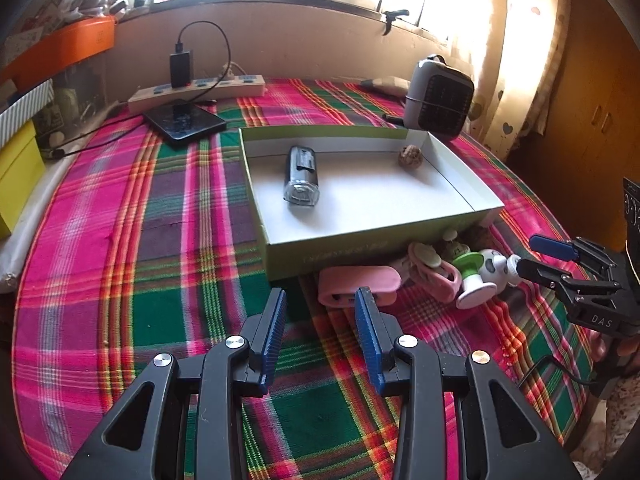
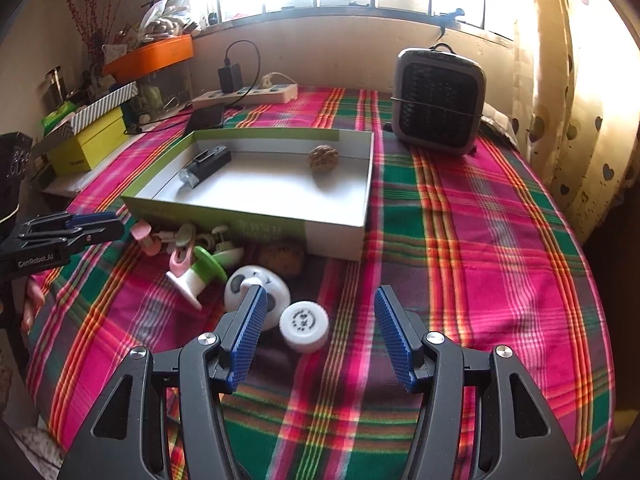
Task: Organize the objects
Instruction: 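Withdraw both grippers from the box toward the remaining objects, then grasp the white round jar with the right gripper while the left gripper grasps the pink ear hook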
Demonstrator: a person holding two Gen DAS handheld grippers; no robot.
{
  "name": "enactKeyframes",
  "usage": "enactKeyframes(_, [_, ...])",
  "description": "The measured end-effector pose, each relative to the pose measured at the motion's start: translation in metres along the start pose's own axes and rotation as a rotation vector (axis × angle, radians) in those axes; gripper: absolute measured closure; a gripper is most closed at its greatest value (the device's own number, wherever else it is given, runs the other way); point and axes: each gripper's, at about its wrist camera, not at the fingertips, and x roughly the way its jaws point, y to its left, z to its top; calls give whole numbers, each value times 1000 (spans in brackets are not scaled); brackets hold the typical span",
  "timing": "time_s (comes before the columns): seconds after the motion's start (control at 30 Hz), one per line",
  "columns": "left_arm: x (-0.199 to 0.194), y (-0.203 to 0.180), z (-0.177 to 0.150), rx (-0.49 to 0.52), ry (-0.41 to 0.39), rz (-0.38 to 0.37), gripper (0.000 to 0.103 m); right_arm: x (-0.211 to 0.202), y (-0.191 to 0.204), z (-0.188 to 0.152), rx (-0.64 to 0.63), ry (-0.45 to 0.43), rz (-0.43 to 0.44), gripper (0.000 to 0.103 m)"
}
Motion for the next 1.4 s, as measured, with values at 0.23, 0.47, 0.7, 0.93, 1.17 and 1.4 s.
enactKeyframes(0.23, [12, 0, -2, -3, 23, -52, 69, 6, 5, -8, -21, 25, 20, 46])
enactKeyframes(0.47, [10, -14, -4, 44, 11, -119, 68, 10, 0, -10, 2, 48, 24, 46])
enactKeyframes(0.7, [9, -34, -9, 121, 32, -161, 68, 12, 1, -11, -3, 66, 33, 55])
enactKeyframes(0.93, [-5, -22, -1, 92, -30, -122, 68, 13, 0, -13, 3, 78, 43, 68])
enactKeyframes(1.17, [2, -15, 4, 85, -32, -92, 68, 13, 0, -13, 3, 78, 39, 74])
enactKeyframes(1.4, [10, -16, 10, 115, -24, -112, 67, 15, -3, -11, 18, 80, 46, 74])
